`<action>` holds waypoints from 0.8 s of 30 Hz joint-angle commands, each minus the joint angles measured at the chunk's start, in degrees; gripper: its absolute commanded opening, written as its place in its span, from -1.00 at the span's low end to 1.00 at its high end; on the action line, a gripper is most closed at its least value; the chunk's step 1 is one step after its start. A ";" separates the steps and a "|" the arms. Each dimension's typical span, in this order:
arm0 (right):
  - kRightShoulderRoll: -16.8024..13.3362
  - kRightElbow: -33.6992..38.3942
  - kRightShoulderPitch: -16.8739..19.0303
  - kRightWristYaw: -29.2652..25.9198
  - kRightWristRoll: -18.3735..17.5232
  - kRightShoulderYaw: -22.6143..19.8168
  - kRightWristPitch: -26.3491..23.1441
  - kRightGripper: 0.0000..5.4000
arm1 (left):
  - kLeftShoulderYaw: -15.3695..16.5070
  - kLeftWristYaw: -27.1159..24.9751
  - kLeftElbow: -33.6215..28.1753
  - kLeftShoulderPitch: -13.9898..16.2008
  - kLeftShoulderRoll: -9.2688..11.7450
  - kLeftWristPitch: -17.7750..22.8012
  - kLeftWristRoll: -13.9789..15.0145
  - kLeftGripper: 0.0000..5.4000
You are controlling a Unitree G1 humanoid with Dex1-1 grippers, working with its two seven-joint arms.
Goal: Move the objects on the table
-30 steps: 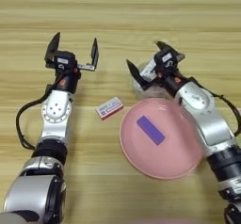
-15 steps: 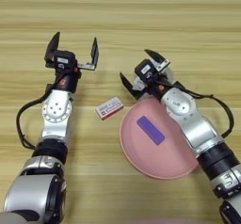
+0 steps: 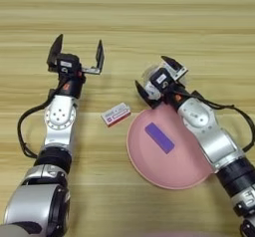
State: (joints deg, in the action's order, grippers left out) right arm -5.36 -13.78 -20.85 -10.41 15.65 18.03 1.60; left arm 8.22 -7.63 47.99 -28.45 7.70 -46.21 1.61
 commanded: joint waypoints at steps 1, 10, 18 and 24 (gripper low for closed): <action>-1.37 2.40 1.72 -0.07 0.37 -0.84 -0.78 1.00 | -0.04 -0.62 0.70 -1.39 0.70 -0.32 0.56 0.99; -3.91 6.39 5.71 -0.60 0.17 -1.90 -1.51 1.00 | -0.06 -1.19 1.21 -1.86 1.20 -0.42 1.21 0.99; -5.28 7.91 7.72 -0.98 -0.65 -3.38 -2.06 1.00 | 0.08 -1.48 1.64 -2.28 1.35 -0.50 1.34 0.99; -5.22 7.50 8.12 -0.75 -1.29 -4.12 -2.34 1.00 | 0.16 -1.65 1.69 -2.39 1.35 -0.51 1.39 0.99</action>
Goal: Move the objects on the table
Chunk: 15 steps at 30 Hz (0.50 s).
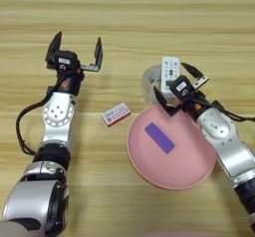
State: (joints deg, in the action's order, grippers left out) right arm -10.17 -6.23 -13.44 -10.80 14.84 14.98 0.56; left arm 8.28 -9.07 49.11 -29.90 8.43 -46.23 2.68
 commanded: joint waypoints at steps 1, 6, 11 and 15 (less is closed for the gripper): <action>-0.28 -0.10 0.75 -0.31 -0.76 -1.20 -1.41 1.00 | 0.10 -0.22 0.57 -0.94 0.61 -0.48 0.33 0.99; 0.84 -1.00 0.72 -0.67 -3.40 -2.64 -2.13 1.00 | 0.13 -0.20 0.62 -1.00 0.57 -0.48 0.34 0.99; 2.88 -1.74 0.29 -3.35 -10.16 -5.53 -4.39 1.00 | 0.14 -0.17 0.69 -1.05 0.51 -0.49 0.32 0.99; 4.32 -2.25 -0.15 -5.04 -14.86 -7.61 -6.18 1.00 | 0.16 -0.17 0.78 -1.09 0.51 -0.52 0.32 0.99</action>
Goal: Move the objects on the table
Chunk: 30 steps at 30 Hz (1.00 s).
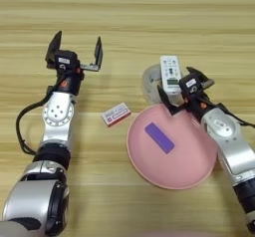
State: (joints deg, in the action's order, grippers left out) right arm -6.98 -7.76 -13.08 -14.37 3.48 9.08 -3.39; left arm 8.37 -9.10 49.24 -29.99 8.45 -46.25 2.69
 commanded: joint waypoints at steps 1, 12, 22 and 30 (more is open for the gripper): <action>1.37 -0.81 -0.63 -1.84 -4.39 -2.03 -2.50 1.00 | 0.08 -0.15 0.70 -1.03 0.50 -0.52 0.32 0.99; 2.57 -0.81 -0.97 -3.50 -8.26 -3.30 -5.03 0.86 | 0.35 -0.44 0.96 -1.08 0.65 -0.70 0.50 1.00; 2.36 -0.62 -0.89 -3.12 -8.02 -3.12 -5.94 0.41 | 0.41 -0.61 0.90 -0.98 0.62 -0.79 0.57 1.00; 2.19 -1.19 -1.07 -2.64 -7.64 -3.25 -5.84 0.08 | 0.40 -0.60 0.85 -0.93 0.55 -0.84 0.58 1.00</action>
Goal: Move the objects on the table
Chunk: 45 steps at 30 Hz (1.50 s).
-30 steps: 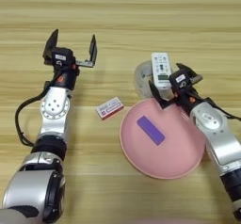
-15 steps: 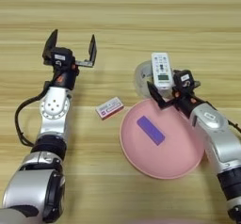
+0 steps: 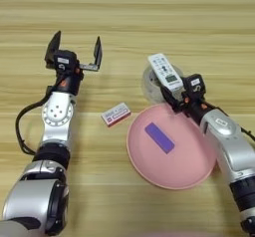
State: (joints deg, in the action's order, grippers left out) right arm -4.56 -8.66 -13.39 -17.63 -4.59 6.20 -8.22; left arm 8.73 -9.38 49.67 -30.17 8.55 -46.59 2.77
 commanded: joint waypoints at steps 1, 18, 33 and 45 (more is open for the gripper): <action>-0.23 -0.32 -0.77 0.64 0.43 -0.37 -1.00 0.07 | 0.05 -0.33 0.41 -0.74 0.45 -0.50 0.51 1.00; -1.05 -0.09 -1.84 0.15 0.80 -0.60 1.45 0.07 | 0.18 -0.65 0.83 -0.95 0.60 -0.55 0.72 1.00; -6.50 4.46 -5.32 -6.42 -2.16 -3.62 5.20 0.07 | 0.18 -1.29 1.11 -1.09 0.47 -0.53 0.85 1.00; -16.31 6.51 -6.10 -23.16 -10.26 -5.98 5.49 0.07 | -1.14 -8.15 -0.21 -0.64 -0.64 0.53 4.06 1.00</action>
State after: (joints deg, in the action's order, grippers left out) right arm -19.05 -2.92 -18.09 -36.92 -12.03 1.37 -3.09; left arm 7.99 -15.71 50.14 -30.26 7.98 -46.73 5.43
